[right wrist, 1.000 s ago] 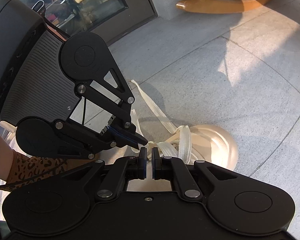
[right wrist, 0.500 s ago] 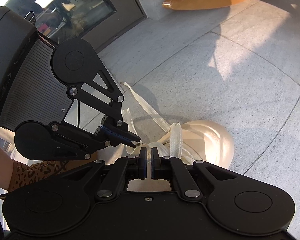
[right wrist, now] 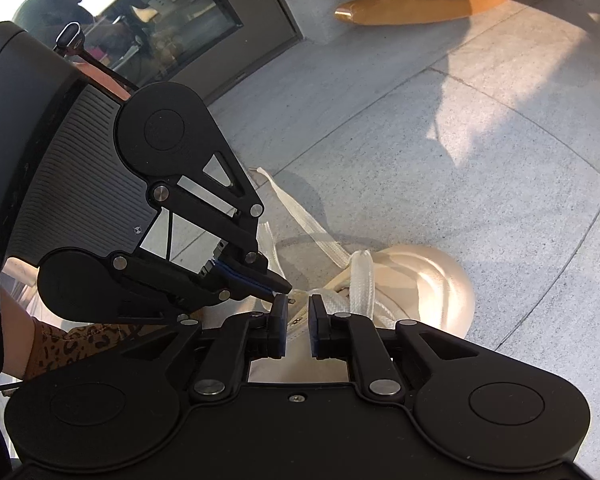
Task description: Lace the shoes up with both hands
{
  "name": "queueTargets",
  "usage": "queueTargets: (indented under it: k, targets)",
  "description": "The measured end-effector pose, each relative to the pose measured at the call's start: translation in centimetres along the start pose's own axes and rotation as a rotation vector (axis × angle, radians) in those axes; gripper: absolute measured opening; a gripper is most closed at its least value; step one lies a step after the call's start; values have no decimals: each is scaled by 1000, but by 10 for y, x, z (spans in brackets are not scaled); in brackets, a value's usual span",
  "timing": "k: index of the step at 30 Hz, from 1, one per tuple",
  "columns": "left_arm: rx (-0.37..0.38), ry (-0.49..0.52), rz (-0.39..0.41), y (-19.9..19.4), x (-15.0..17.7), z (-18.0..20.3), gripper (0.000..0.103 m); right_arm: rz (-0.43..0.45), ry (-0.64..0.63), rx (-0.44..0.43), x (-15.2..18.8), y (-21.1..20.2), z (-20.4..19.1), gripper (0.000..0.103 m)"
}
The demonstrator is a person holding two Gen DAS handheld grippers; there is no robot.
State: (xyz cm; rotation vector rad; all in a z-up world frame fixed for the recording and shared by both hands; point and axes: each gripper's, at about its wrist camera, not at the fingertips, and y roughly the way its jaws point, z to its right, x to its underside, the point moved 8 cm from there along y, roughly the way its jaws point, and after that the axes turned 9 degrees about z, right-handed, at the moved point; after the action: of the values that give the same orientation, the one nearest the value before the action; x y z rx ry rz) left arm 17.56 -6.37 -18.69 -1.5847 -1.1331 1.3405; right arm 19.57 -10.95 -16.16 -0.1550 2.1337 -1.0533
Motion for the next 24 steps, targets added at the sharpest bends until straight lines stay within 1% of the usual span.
queueTargets:
  k: [4, 6, 7, 9, 12, 13, 14, 15, 17, 18, 21, 24]
  targets:
    - [-1, 5, 13, 0, -1, 0, 0, 12, -7, -19, -1, 2, -4, 12]
    - [0, -4, 19, -1, -1, 0, 0, 12, 2, -29, 0, 2, -4, 8]
    - [-3, -10, 24, -1, -1, 0, 0, 13, 9, -38, 0, 2, -4, 4]
    - [-6, -19, 32, -2, -1, -1, 0, 14, 19, -50, -1, 3, -4, 2]
    - [2, -56, 70, -6, 0, -3, 4, 28, 44, -64, -2, 2, -3, 2]
    - [3, -77, 91, -8, 1, -4, 8, 34, 60, -69, -2, 2, -2, 2]
    - [4, -100, 114, -10, 2, -5, 10, 39, 81, -77, -2, 1, -1, 2]
    - [-2, -121, 130, -11, 3, -7, 11, 43, 107, -90, -3, 2, 1, 2]
    - [-4, -196, 188, -17, 6, -14, 11, 52, 166, -117, -2, 1, 6, 2]
    - [5, -229, 211, -20, 6, -16, 11, 57, 193, -130, -1, -1, 8, 2]
    - [20, -279, 252, -27, 6, -19, 11, 76, 278, -160, 0, -3, 14, 2]
    - [3, -293, 267, -29, 6, -21, 11, 94, 347, -196, -1, -3, 19, 2]
